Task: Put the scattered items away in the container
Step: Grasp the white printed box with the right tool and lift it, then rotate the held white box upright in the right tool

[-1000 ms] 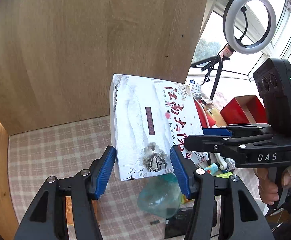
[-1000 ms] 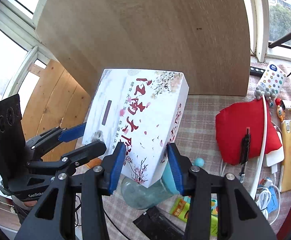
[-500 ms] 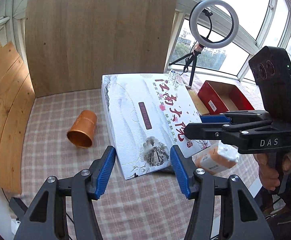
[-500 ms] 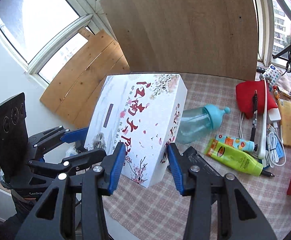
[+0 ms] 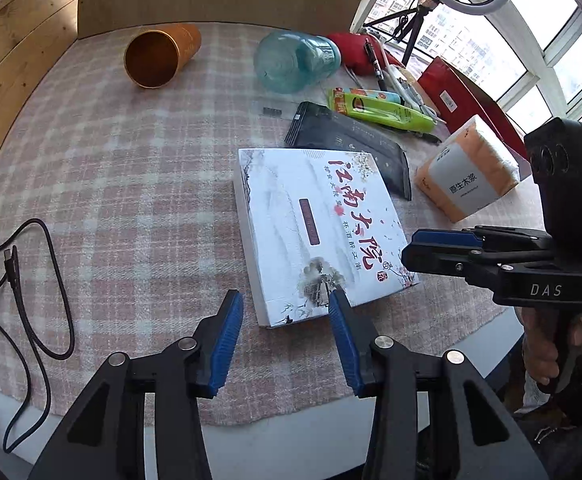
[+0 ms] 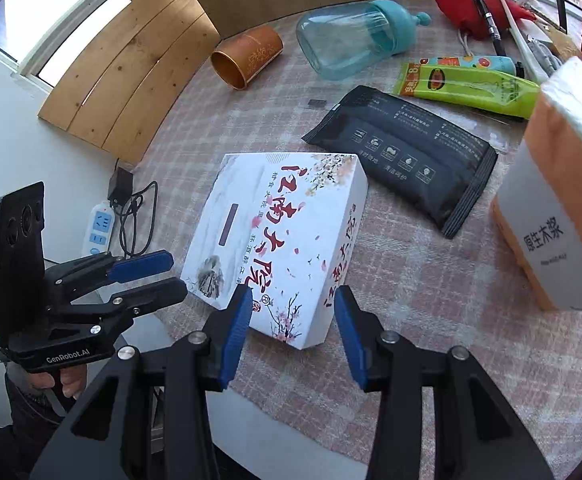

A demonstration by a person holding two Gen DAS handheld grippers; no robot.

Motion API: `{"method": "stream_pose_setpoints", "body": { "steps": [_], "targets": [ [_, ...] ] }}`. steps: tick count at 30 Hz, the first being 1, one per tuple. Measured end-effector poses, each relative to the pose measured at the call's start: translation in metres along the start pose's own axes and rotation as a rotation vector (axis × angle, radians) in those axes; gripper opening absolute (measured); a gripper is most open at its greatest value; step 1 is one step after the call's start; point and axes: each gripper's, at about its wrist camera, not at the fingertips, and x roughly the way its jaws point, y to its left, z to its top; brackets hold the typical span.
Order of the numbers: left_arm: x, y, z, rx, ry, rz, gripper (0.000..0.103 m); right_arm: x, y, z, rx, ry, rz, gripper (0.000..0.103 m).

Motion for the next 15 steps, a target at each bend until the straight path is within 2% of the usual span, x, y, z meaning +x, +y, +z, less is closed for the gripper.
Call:
{"method": "stream_pose_setpoints", "body": {
  "steps": [3,5,8,11,13,15],
  "targets": [
    [-0.014,-0.01,-0.001,0.057,-0.049,-0.013,0.041,-0.008,-0.004,-0.002,0.021,-0.037,-0.026,0.043],
    [-0.011,-0.025,0.001,0.133,-0.05,-0.034,0.032,-0.001,-0.008,-0.002,0.033,-0.027,-0.046,0.043],
    [0.008,-0.043,-0.001,0.237,-0.01,-0.056,0.03,0.01,-0.012,-0.004,0.051,-0.014,-0.042,0.043],
    [0.019,-0.038,-0.006,0.224,-0.009,-0.079,0.03,0.017,-0.011,-0.002,0.054,-0.014,-0.023,0.043],
    [0.017,-0.031,-0.006,0.179,-0.004,-0.091,0.03,0.021,-0.01,0.002,0.057,0.001,-0.007,0.043],
    [0.013,-0.02,-0.005,0.147,-0.009,-0.073,0.03,0.021,-0.009,0.005,0.051,0.003,-0.014,0.043]
  ]
}}
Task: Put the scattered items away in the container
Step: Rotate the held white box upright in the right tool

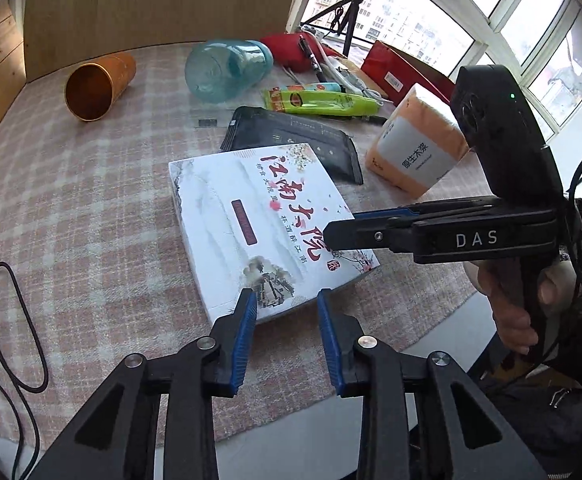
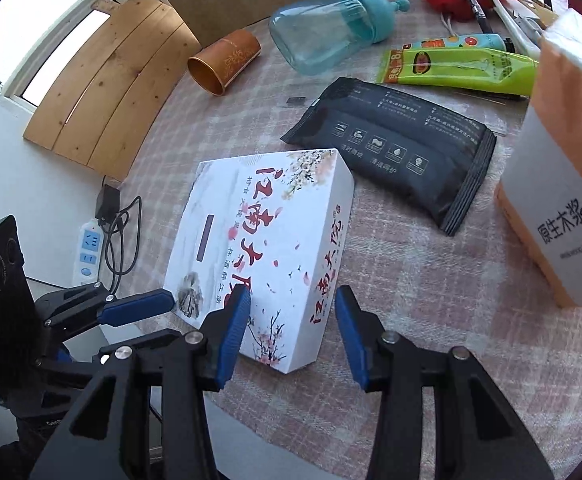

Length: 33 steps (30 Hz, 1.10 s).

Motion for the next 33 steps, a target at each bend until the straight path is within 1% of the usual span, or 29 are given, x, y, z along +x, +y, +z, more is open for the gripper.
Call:
{"method": "stream_pose_setpoints", "body": {
  "steps": [3,4,7,8,11,12,14,16,17,20,23,25,27,30,33],
  "targets": [
    [-0.009,0.015,-0.001,-0.045,-0.01,0.033,0.03,0.001,0.0,0.003,0.0,0.007,0.0,0.044],
    [-0.007,0.021,-0.002,-0.059,-0.002,0.028,0.03,0.002,-0.001,0.003,0.01,0.01,0.01,0.043],
    [0.006,0.023,-0.008,-0.055,0.037,-0.008,0.03,0.003,-0.001,0.002,0.034,0.022,0.042,0.043],
    [0.01,0.021,-0.01,-0.051,0.042,-0.021,0.035,0.003,0.0,0.002,0.039,0.026,0.044,0.044],
    [0.01,0.022,-0.013,-0.056,0.03,-0.037,0.042,-0.006,0.013,0.001,0.009,0.014,0.018,0.044],
    [0.01,0.023,-0.014,-0.058,0.025,-0.041,0.042,-0.011,0.018,0.001,-0.003,0.005,0.019,0.044],
    [0.009,0.028,-0.015,-0.078,0.02,-0.06,0.042,-0.024,0.03,0.003,-0.024,-0.01,0.046,0.044],
    [0.008,0.032,-0.017,-0.082,0.019,-0.063,0.042,-0.034,0.045,0.007,-0.051,-0.019,0.078,0.044],
    [0.009,0.033,-0.018,-0.083,0.018,-0.063,0.042,-0.036,0.053,0.009,-0.07,-0.019,0.079,0.044],
    [0.008,0.037,-0.021,-0.096,0.012,-0.05,0.044,-0.042,0.078,0.014,-0.124,-0.018,0.082,0.044],
    [0.007,0.041,-0.026,-0.119,0.003,-0.031,0.046,-0.038,0.096,0.019,-0.156,-0.003,0.095,0.044],
    [0.004,0.042,-0.03,-0.122,0.0,-0.009,0.046,-0.036,0.106,0.022,-0.175,0.005,0.099,0.044],
    [-0.002,0.039,-0.034,-0.118,-0.015,0.032,0.046,-0.033,0.115,0.024,-0.198,0.011,0.098,0.044],
    [-0.016,0.032,-0.042,-0.103,-0.06,0.073,0.046,-0.029,0.125,0.028,-0.217,0.02,0.104,0.044],
    [-0.032,0.021,-0.046,-0.097,-0.136,0.103,0.047,-0.026,0.133,0.032,-0.228,0.026,0.108,0.044]
  ]
}}
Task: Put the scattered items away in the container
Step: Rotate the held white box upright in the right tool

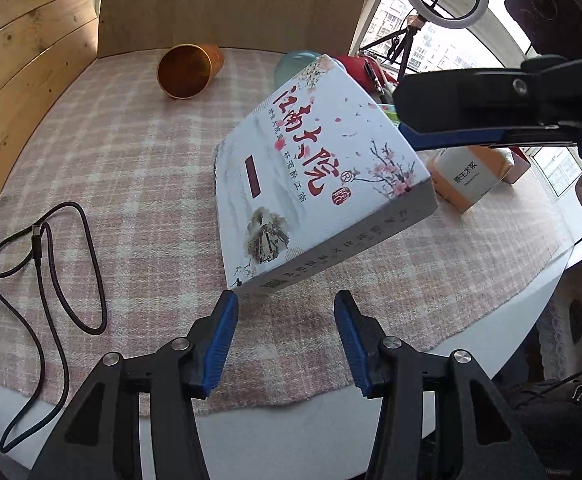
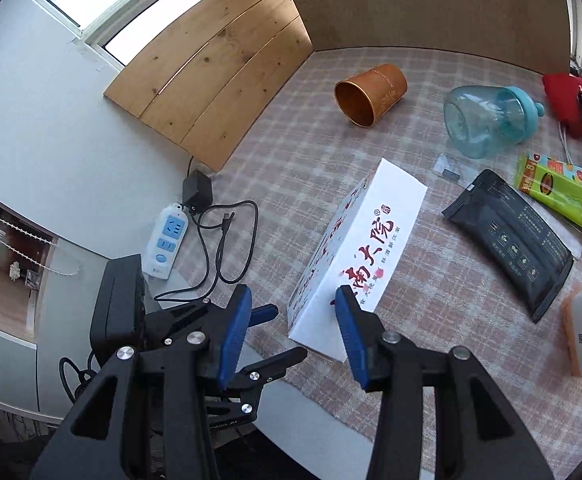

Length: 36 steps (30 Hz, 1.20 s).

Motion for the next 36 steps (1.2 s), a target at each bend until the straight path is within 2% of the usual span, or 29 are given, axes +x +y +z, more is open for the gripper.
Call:
{"method": "stream_pose_setpoints", "body": {
  "steps": [3,5,13,17,19,23,29,30,32,36],
  "targets": [
    [-0.012,-0.011,0.003,0.024,-0.095,0.041,0.048,0.002,0.004,0.005,-0.01,0.0,0.0,0.044],
    [-0.011,-0.015,0.006,0.024,-0.134,0.037,0.048,0.003,0.006,0.008,-0.008,0.0,0.005,0.044],
    [-0.005,-0.022,0.008,-0.029,-0.197,0.014,0.047,0.006,-0.004,0.02,0.048,-0.015,0.006,0.044],
    [-0.009,-0.034,0.007,-0.015,-0.238,0.052,0.048,0.005,-0.007,0.022,0.081,-0.014,0.028,0.044],
    [-0.01,-0.04,0.007,-0.023,-0.26,0.064,0.054,0.006,-0.005,0.023,0.082,-0.012,0.029,0.044],
    [0.007,-0.026,0.009,-0.051,-0.249,0.124,0.052,0.007,-0.001,0.024,0.065,-0.004,0.037,0.044],
    [0.003,-0.011,0.005,-0.077,-0.272,0.093,0.048,0.008,0.001,0.027,0.048,0.004,0.032,0.045],
    [0.002,-0.008,0.005,-0.085,-0.27,0.089,0.047,0.008,0.0,0.027,0.05,-0.003,0.014,0.046],
    [0.002,-0.006,0.006,-0.101,-0.265,0.079,0.045,0.007,-0.005,0.027,0.077,-0.037,-0.057,0.063],
    [0.002,-0.006,0.005,-0.099,-0.263,0.076,0.045,0.022,-0.009,0.028,0.111,0.012,-0.051,0.063]
  ]
}}
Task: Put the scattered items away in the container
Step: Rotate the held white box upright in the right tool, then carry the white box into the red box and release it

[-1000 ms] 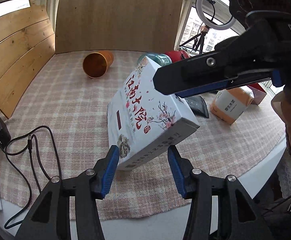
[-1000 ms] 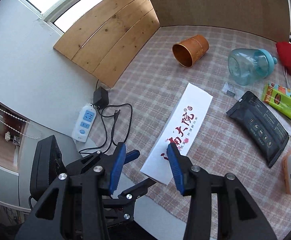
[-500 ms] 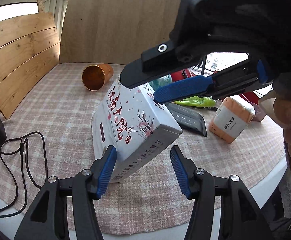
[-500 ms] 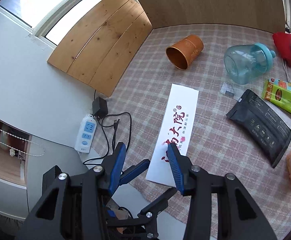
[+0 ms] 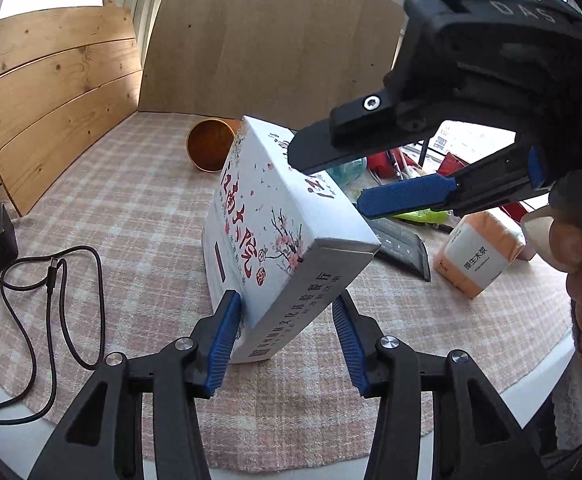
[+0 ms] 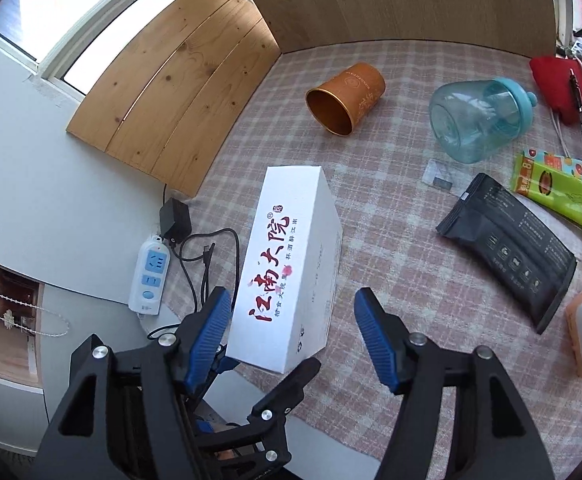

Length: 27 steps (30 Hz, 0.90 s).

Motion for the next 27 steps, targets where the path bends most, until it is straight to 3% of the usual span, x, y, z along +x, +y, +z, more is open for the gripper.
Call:
{"method": "stream_pose_setpoints", "body": {
  "steps": [3,7,11,15,18,24,27],
  "targets": [
    [0.001,-0.002,0.0,0.01,0.0,0.002,0.045,0.01,0.009,0.003,-0.034,0.022,-0.027,0.063],
    [0.0,-0.001,0.0,0.019,0.009,-0.005,0.045,0.035,0.015,0.01,-0.074,0.089,-0.143,0.063],
    [-0.002,0.003,0.004,-0.002,0.061,-0.052,0.045,0.043,0.013,0.009,-0.075,0.111,-0.137,0.034],
    [-0.027,0.012,0.018,-0.041,0.029,-0.105,0.045,0.025,0.013,0.01,-0.074,0.083,-0.107,0.033],
    [-0.05,0.014,0.038,-0.042,-0.002,-0.124,0.045,-0.013,0.009,0.013,-0.055,0.002,-0.074,0.033],
    [-0.085,0.009,0.087,-0.057,-0.077,-0.157,0.045,-0.129,-0.022,0.021,0.013,-0.201,0.025,0.033],
    [-0.091,-0.006,0.107,-0.042,-0.104,-0.15,0.045,-0.196,-0.049,0.019,0.041,-0.309,-0.004,0.033]
  ]
}}
